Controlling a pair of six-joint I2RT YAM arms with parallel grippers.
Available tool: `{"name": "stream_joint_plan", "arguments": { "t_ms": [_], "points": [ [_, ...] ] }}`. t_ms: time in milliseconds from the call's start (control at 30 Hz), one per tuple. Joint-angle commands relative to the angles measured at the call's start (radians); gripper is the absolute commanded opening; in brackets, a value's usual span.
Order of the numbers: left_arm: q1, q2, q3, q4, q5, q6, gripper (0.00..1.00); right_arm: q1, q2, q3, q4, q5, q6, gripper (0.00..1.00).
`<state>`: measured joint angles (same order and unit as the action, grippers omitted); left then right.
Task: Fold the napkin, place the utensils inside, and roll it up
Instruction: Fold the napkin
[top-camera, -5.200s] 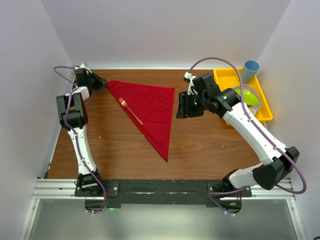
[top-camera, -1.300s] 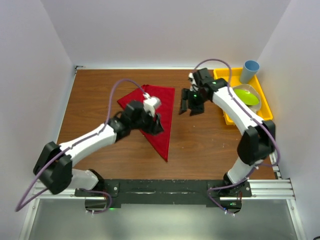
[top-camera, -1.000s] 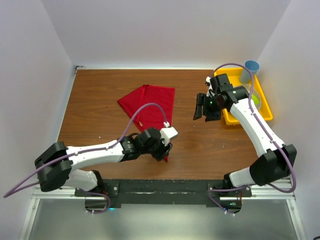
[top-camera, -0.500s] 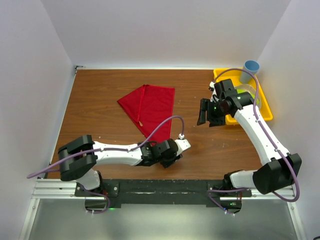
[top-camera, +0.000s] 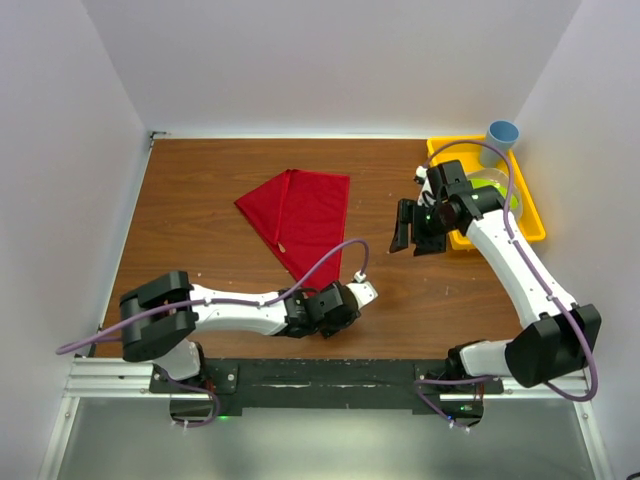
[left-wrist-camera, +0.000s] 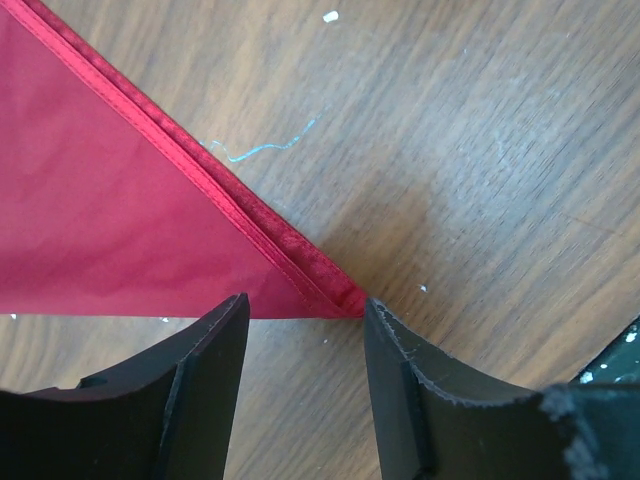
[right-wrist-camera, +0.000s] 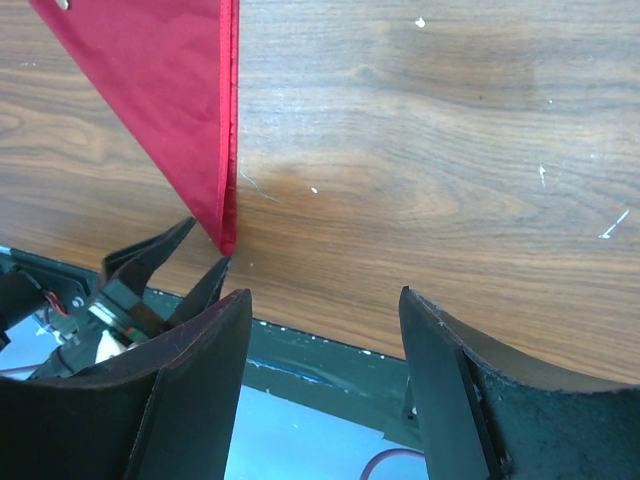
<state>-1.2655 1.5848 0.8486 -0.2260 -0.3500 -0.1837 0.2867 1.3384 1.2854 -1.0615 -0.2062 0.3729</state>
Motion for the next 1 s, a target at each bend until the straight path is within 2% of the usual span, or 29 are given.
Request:
{"name": "stream_joint_plan", "arguments": {
  "t_ms": [0, 333, 367, 400, 500, 733, 833, 967],
  "points": [
    [-0.005, 0.021, 0.012, 0.010, -0.011, -0.020, 0.54, -0.004, 0.007, 0.008, 0.028, -0.033, -0.012, 0.65],
    [-0.005, 0.053, 0.018, 0.022, 0.052, -0.033, 0.53, -0.003, 0.036, 0.015, 0.038, -0.044, -0.019, 0.65],
    [-0.005, 0.056, 0.018, 0.025, 0.054, -0.028, 0.51, -0.003, 0.041, 0.015, 0.038, -0.044, -0.020, 0.65],
    [-0.005, 0.064, 0.020, 0.025, 0.054, -0.025, 0.39, -0.003, 0.042, 0.015, 0.038, -0.044, -0.022, 0.65],
    [-0.005, 0.072, 0.040, 0.010, 0.037, -0.022, 0.19, -0.004, 0.050, 0.015, 0.040, -0.044, -0.022, 0.65],
    [0.044, 0.014, 0.072, -0.019, 0.057, -0.042, 0.04, -0.003, 0.062, 0.011, 0.043, -0.047, -0.023, 0.65],
    [0.119, -0.031, 0.087, -0.021, 0.123, -0.046, 0.00, -0.004, 0.076, 0.017, 0.044, -0.048, -0.026, 0.65],
    [0.260, -0.113, 0.095, 0.002, 0.209, -0.049, 0.00, -0.004, 0.093, 0.029, 0.040, -0.050, -0.028, 0.65]
  ]
}}
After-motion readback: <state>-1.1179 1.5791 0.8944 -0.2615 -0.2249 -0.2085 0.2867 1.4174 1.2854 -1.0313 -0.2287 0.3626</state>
